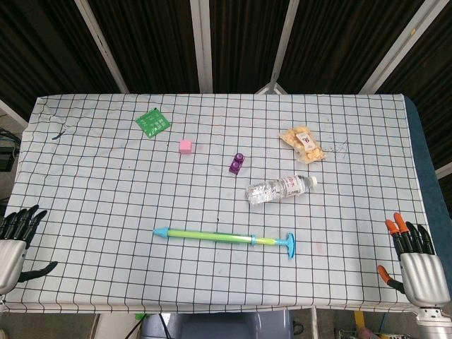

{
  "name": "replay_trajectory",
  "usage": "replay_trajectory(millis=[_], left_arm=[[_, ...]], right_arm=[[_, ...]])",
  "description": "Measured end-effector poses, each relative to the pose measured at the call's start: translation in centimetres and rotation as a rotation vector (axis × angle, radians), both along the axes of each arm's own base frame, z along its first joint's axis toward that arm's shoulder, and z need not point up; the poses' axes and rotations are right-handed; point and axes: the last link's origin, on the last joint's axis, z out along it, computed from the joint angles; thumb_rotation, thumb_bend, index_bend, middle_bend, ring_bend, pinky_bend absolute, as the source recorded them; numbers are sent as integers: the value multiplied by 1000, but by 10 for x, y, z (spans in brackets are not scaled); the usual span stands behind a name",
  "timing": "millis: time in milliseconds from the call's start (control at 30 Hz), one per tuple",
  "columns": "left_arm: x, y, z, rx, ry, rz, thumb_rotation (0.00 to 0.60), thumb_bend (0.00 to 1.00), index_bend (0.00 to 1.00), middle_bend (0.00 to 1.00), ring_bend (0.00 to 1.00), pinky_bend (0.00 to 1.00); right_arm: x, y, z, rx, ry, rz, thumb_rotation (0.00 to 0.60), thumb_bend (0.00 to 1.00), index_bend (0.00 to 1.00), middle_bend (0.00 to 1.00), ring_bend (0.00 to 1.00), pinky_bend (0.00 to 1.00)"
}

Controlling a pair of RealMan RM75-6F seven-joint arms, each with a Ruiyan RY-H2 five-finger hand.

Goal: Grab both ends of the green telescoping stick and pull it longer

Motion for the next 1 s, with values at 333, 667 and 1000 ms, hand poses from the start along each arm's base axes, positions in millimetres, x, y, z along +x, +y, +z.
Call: replay_trajectory(millis=[333,667,1000], left_arm=[[0,0,0,-3,1,-1,600,85,0,0,0,0],[0,0,0,-2,-4,6,600,85,0,0,0,0],[2,0,-1,-3,-2,5,600,85,0,0,0,0]], right_arm=[[1,0,0,-1,-9,9,600,285,0,0,0,0],[8,-1,-5,13,-25,62,600,285,0,0,0,0],[27,-20,-17,44,-86,110,600,284,289,0,0,0]])
